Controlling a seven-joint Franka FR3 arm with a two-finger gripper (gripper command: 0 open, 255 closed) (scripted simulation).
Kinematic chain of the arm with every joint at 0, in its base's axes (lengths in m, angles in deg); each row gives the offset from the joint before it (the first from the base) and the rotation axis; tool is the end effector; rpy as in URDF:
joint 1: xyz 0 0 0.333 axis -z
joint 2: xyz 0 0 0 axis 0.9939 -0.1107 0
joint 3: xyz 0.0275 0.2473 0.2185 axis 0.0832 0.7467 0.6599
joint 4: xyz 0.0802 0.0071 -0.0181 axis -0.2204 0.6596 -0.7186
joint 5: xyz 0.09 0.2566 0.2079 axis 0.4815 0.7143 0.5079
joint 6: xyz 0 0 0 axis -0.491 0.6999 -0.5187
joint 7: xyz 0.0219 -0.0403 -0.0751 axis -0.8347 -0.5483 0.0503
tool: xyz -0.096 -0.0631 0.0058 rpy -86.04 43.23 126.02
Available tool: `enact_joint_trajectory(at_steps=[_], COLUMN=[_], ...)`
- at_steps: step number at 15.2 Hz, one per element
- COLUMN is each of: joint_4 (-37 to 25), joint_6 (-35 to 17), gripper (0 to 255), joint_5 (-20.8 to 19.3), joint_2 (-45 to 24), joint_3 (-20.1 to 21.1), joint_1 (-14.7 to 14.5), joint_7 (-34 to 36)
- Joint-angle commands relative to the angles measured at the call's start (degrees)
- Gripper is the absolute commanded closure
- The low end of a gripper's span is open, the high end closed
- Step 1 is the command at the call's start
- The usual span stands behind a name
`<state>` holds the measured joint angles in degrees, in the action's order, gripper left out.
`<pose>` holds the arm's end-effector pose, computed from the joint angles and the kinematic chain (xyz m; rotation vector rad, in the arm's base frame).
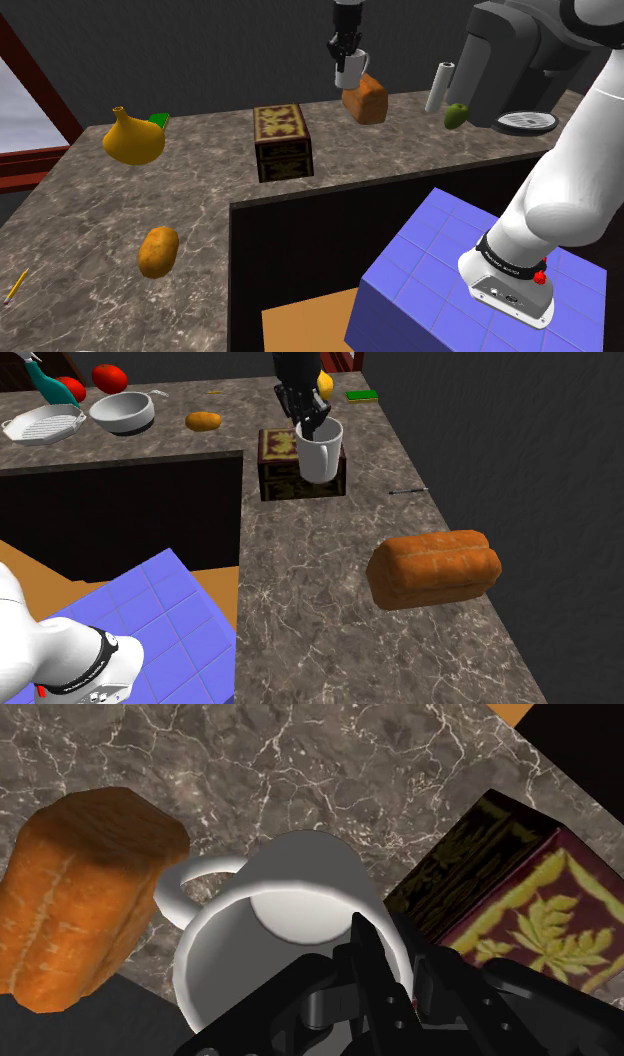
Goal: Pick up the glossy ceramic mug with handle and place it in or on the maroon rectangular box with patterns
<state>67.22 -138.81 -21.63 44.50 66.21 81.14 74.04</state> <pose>0.5376 -0.0417 0.5937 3.0917 -0.0012 0.0730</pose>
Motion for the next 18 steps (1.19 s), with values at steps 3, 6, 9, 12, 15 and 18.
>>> enact_joint_trajectory(at_steps=[3,6,9,12,15,18], joint_4=[-6.4,-12.9,-21.0,-31.5,-48.8,-49.8], joint_6=[2.2,4.4,7.2,11.2,18.2,17.7], gripper=[255,255,255,255,255,255], joint_5=[0.0,0.0,-0.2,-0.4,-0.6,-0.6], joint_2=[-4.4,-8.9,-14.2,-21.0,-31.4,-32.9], joint_3=[1.9,3.2,4.3,5.1,5.7,5.7], joint_1=[-2.4,-4.1,-6.0,-7.9,-9.8,-10.4], joint_7=[4.3,7.3,10.2,12.8,15.1,15.7])
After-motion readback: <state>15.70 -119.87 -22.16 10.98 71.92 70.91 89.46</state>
